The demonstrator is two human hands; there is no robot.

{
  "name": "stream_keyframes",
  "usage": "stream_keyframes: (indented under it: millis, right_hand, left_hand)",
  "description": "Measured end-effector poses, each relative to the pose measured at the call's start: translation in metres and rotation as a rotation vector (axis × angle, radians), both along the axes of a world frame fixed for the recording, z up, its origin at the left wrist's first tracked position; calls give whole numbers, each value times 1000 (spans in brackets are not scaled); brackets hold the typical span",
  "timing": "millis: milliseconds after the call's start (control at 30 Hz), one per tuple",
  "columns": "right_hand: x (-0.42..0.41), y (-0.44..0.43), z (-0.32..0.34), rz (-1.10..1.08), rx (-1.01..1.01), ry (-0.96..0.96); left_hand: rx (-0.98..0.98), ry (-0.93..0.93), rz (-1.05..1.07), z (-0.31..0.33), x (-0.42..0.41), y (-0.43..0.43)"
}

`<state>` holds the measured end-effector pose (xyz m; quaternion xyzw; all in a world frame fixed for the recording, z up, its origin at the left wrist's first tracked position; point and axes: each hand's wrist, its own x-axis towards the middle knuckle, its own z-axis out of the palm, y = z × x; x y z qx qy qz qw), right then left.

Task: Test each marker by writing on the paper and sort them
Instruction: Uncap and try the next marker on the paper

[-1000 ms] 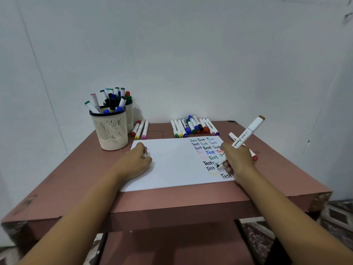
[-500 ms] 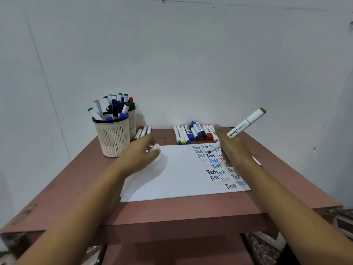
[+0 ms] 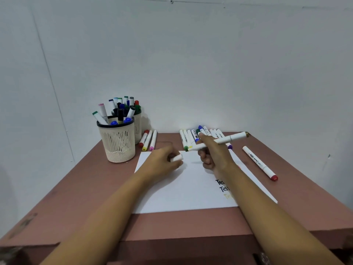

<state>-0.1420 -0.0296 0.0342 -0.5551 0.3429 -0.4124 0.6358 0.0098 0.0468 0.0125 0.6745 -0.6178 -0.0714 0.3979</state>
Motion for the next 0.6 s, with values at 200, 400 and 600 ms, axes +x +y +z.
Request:
stream_keyframes:
  millis: [200, 400, 600]
  right_hand:
    - [2, 2, -3, 65, -1, 43]
    - [6, 8, -8, 130, 11, 17]
    - [6, 7, -8, 106, -11, -40]
  left_hand:
    - [-55, -2, -42, 1, -4, 0]
    - [-129, 8, -131, 0, -8, -1]
    - [-32, 180, -172, 4, -10, 2]
